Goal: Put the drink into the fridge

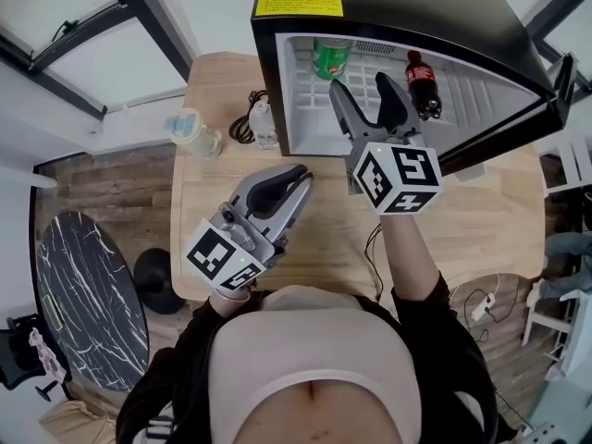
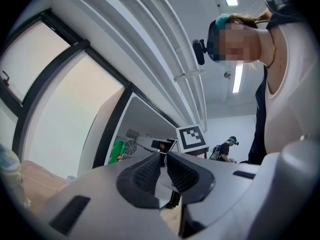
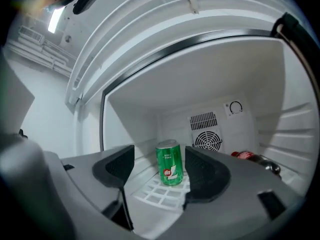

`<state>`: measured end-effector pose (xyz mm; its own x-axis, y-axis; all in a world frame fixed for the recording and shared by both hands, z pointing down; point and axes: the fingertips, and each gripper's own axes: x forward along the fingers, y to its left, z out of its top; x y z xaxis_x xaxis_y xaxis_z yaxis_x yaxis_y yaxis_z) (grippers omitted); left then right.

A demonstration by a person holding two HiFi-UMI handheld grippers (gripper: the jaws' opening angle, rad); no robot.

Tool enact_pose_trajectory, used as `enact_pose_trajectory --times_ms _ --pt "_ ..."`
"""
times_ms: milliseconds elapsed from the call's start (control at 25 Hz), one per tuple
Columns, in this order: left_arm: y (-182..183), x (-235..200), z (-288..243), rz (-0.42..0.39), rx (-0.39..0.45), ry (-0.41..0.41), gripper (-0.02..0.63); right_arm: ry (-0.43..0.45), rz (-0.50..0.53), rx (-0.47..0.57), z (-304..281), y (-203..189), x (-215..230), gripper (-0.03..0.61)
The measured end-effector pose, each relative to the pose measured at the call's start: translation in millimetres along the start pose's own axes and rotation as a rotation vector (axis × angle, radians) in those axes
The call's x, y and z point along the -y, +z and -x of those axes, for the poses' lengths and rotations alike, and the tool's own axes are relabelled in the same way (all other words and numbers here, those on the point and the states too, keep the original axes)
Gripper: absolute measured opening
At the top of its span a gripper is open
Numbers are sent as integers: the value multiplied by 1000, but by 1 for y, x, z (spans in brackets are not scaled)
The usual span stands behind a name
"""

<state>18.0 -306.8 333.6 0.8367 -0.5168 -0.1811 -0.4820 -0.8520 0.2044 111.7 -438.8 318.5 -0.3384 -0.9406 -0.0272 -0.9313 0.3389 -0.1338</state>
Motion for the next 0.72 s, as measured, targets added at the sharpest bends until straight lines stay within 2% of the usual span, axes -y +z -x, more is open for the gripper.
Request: enact_pose_trajectory --times_ms 280,440,560,720 --pt "-1 5 -12 4 8 -25 46 -14 -29 -2 30 -8 3 326" --pt "-3 9 -18 5 7 -38 46 -45 -7 8 49 -7 7 279" --pt "-3 11 -22 4 7 -47 46 -65 -31 35 63 -3 9 249" --pt "-3 16 -28 3 9 -62 46 -91 -30 63 80 3 12 178"
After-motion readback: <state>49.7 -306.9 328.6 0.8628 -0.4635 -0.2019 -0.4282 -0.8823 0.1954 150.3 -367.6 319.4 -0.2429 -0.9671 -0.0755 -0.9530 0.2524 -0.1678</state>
